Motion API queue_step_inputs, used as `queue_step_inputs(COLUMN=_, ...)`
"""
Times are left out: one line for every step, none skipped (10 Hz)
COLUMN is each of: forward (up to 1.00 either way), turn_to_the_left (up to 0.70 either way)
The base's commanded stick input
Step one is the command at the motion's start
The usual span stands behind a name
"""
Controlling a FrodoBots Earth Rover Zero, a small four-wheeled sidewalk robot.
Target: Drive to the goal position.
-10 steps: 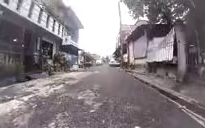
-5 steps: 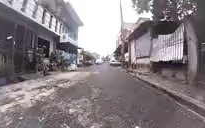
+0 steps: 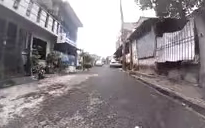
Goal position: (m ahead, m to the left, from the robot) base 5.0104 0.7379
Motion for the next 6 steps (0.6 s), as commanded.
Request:
queue_step_inputs(forward=1.0, turn_to_the_left=0.0)
queue_step_inputs(forward=1.0, turn_to_the_left=0.0)
queue_step_inputs(forward=1.0, turn_to_the_left=0.0)
queue_step_inputs(forward=1.0, turn_to_the_left=0.0)
queue_step_inputs(forward=1.0, turn_to_the_left=0.0)
queue_step_inputs(forward=1.0, turn_to_the_left=0.0)
